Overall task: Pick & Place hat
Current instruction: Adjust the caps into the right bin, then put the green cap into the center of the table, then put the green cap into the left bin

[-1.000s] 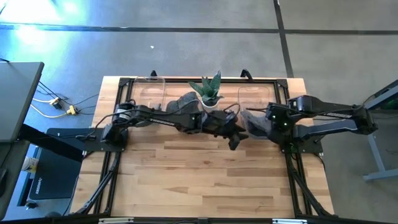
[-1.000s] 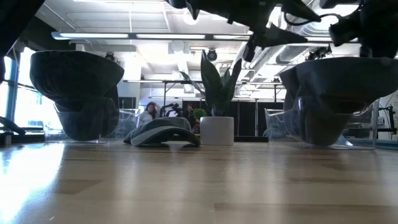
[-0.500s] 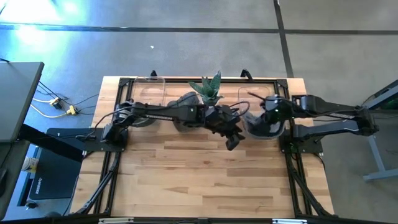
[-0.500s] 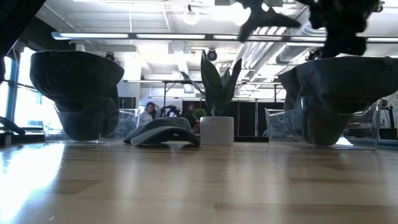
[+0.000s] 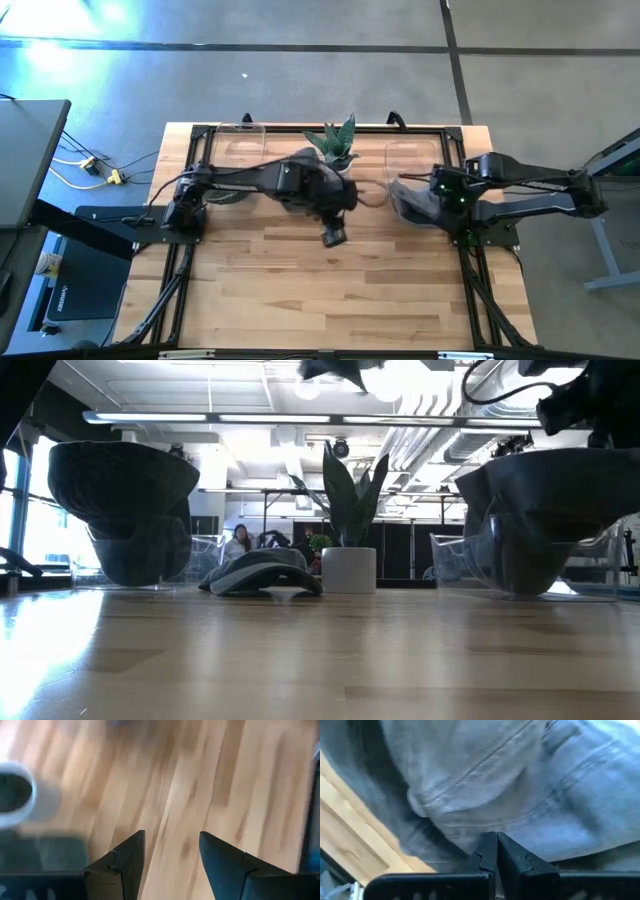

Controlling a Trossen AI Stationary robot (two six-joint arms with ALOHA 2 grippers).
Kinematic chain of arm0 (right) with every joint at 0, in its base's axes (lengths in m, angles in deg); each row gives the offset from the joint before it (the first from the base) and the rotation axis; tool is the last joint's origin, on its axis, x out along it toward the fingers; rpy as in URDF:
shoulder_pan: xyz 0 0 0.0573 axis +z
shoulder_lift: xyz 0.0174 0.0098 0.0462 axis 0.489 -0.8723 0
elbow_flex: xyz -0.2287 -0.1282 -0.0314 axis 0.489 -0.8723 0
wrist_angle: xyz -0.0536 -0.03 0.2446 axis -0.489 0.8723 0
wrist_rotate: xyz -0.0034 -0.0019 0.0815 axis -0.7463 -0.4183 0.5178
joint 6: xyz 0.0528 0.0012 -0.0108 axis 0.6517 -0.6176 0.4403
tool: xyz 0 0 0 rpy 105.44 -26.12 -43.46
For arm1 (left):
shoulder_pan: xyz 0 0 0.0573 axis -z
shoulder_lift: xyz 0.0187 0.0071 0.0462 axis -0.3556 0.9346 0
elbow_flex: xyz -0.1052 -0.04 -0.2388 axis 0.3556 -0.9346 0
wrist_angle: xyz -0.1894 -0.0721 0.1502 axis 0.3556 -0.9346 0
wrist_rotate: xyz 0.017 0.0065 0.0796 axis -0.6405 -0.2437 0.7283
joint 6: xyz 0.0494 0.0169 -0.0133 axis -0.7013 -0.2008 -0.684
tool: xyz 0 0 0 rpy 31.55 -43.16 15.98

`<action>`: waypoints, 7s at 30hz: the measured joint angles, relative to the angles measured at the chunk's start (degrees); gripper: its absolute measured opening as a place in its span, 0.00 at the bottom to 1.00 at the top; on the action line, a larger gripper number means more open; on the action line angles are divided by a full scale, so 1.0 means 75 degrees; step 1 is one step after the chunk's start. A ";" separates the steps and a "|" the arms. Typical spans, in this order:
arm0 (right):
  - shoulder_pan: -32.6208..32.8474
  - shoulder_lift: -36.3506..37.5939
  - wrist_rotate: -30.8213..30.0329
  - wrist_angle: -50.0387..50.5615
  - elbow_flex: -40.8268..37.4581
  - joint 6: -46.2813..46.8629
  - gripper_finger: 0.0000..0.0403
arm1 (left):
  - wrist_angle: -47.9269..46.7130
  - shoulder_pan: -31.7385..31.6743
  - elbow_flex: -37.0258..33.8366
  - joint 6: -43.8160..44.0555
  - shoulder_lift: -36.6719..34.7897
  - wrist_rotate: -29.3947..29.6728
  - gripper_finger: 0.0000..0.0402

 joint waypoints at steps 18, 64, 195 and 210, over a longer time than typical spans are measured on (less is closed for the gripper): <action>0.1260 0.1969 -0.1431 -0.4526 0.0525 0.1599 0.00 | -0.1724 -0.0007 -0.1646 0.0459 -0.0061 0.0330 0.45; 0.4030 0.0752 -0.2684 -0.7282 0.0495 0.1006 0.01 | 0.2177 0.1073 -0.3648 0.2999 -0.0463 -0.1156 0.14; 0.3703 -0.2422 -0.1606 -1.0789 0.0507 -0.0217 0.66 | 0.7615 -0.0086 -0.6192 0.2109 -0.4345 -0.3330 0.00; 0.4289 -0.1615 0.0289 -1.1885 0.0504 -0.0739 0.05 | 0.7030 -0.0022 -0.6192 0.1894 -0.4459 -0.2993 0.00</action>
